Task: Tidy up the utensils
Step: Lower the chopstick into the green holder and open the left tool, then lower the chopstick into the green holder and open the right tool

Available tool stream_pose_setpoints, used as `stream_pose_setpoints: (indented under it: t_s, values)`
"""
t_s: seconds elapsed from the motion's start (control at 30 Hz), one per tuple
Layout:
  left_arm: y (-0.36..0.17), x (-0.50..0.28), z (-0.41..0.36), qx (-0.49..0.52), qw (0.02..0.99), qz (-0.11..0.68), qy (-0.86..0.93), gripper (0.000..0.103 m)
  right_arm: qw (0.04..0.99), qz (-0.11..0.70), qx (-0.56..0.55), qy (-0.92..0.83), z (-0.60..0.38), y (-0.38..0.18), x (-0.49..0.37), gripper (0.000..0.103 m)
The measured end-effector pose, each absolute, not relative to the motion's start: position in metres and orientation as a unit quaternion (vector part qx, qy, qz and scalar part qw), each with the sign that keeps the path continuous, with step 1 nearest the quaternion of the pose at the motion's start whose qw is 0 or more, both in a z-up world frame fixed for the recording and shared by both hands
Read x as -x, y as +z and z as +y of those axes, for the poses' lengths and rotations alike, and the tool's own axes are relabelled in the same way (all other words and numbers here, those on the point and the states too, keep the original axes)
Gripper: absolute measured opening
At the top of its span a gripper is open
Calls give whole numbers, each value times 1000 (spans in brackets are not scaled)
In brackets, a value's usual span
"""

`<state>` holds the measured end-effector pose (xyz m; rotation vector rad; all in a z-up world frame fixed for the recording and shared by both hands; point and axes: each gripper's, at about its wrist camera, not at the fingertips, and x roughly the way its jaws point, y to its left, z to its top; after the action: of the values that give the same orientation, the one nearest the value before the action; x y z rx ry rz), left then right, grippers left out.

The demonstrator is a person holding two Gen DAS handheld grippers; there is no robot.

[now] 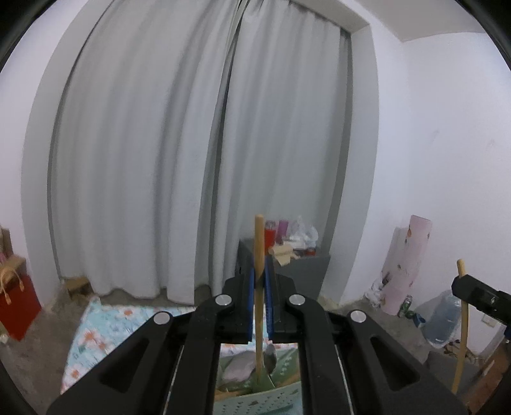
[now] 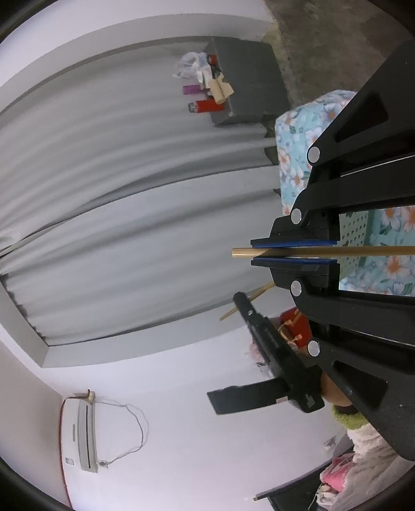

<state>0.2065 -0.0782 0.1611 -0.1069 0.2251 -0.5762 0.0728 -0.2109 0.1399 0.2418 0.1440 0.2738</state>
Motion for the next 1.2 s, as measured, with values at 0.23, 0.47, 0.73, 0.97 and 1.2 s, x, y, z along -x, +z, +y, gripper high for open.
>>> stream_pose_setpoints:
  t_s: [0.23,0.47,0.73,0.97,1.2]
  values:
    - [159,-207,-69,91,938,126,-309,27,980,68,-119,143,-211,145,-77,4]
    - [171,-189,-42,111,941,105,-302,45,978,59,-124,157,-208,153,-90,4]
    - [154,-159,8,107,954,116,-256,69,976,6,-125,180,-188,187,-117,4]
    - [120,-126,49,82,964,147,-208,79,979,-46,-132,148,-170,203,-153,4]
    - [78,-101,85,68,965,199,-157,80,984,-76,-136,89,-156,189,-190,4]
